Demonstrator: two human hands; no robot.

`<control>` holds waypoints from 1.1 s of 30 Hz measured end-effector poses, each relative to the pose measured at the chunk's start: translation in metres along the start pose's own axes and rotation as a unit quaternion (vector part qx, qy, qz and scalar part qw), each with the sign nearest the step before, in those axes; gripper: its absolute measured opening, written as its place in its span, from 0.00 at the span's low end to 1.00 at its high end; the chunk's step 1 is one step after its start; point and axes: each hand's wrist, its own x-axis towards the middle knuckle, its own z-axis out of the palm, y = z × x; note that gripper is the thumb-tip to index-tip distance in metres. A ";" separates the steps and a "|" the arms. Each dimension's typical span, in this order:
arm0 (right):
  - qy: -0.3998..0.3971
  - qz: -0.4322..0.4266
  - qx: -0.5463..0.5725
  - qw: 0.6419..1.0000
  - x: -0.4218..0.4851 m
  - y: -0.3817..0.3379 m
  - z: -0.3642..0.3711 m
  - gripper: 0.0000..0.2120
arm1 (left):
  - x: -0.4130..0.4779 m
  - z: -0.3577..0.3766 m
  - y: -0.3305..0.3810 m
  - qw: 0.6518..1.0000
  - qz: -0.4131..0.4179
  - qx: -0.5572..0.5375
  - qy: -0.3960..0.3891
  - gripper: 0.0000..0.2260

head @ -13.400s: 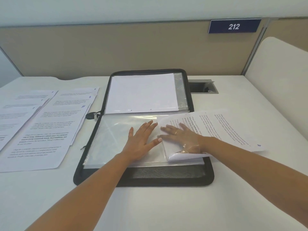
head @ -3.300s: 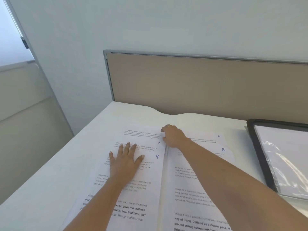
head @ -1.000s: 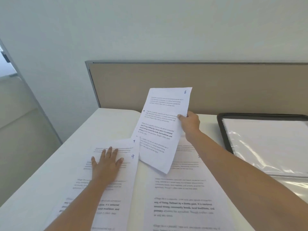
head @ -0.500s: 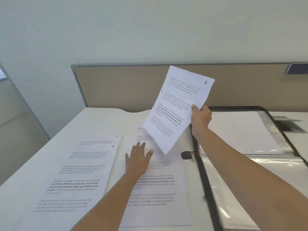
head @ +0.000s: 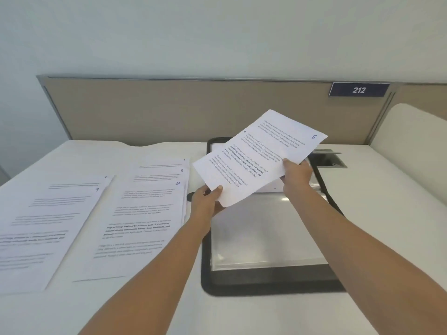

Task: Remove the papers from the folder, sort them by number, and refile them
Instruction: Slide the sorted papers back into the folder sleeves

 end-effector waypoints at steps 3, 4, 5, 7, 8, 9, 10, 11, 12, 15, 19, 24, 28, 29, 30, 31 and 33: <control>-0.034 0.025 -0.017 0.999 0.012 -0.004 -0.051 0.17 | -0.013 0.032 -0.014 1.000 0.010 0.003 -0.001 0.18; -0.043 0.037 -0.030 0.998 0.018 -0.005 -0.067 0.18 | -0.016 0.041 -0.019 1.000 0.011 0.010 0.007 0.22; -0.048 0.050 -0.048 0.996 0.024 -0.007 -0.083 0.19 | -0.019 0.051 -0.025 1.000 0.010 0.017 0.013 0.24; -0.041 0.069 -0.085 0.993 0.036 -0.012 -0.114 0.18 | -0.025 0.068 -0.034 0.999 0.009 0.032 0.013 0.26; -0.031 0.071 -0.103 0.992 0.042 -0.014 -0.127 0.17 | -0.027 0.077 -0.039 0.999 0.007 0.039 0.007 0.27; -0.018 0.066 -0.122 0.990 0.047 -0.017 -0.139 0.19 | -0.030 0.085 -0.044 0.999 0.004 0.046 0.001 0.27; 0.003 0.053 -0.149 0.987 0.052 -0.020 -0.150 0.23 | -0.032 0.094 -0.049 0.999 0.001 0.054 -0.004 0.27; 0.028 0.034 -0.188 0.981 0.055 -0.023 -0.160 0.28 | -0.034 0.102 -0.054 0.998 -0.002 0.065 -0.007 0.27; 0.052 0.009 -0.238 0.970 0.057 -0.027 -0.169 0.32 | -0.036 0.110 -0.059 0.997 -0.007 0.075 -0.008 0.27; 0.076 -0.139 -0.386 0.909 0.058 -0.034 -0.192 0.31 | -0.040 0.133 -0.073 0.995 -0.015 0.099 -0.010 0.27; -0.151 -0.292 -0.456 0.827 0.056 -0.031 -0.210 0.14 | -0.041 0.160 -0.086 0.993 -0.019 0.113 -0.012 0.26; -0.381 -0.257 -0.549 0.698 0.044 -0.025 -0.232 0.21 | -0.042 0.190 -0.096 0.990 -0.010 0.137 -0.017 0.24; -0.389 -0.294 -0.585 0.648 0.044 -0.017 -0.242 0.22 | -0.043 0.206 -0.103 0.987 0.004 0.160 -0.020 0.22; -0.377 -0.307 -0.584 0.650 0.044 -0.014 -0.243 0.19 | -0.043 0.210 -0.103 0.987 0.006 0.160 -0.018 0.21; -0.362 -0.313 -0.582 0.658 0.046 -0.012 -0.244 0.17 | -0.045 0.214 -0.104 0.987 0.005 0.161 -0.012 0.19; -0.345 -0.315 -0.583 0.665 0.047 -0.010 -0.246 0.16 | -0.046 0.217 -0.104 0.985 0.007 0.172 0.000 0.17; -0.305 -0.311 -0.591 0.679 0.054 -0.006 -0.252 0.15 | -0.048 0.221 -0.106 0.971 0.034 0.236 0.024 0.14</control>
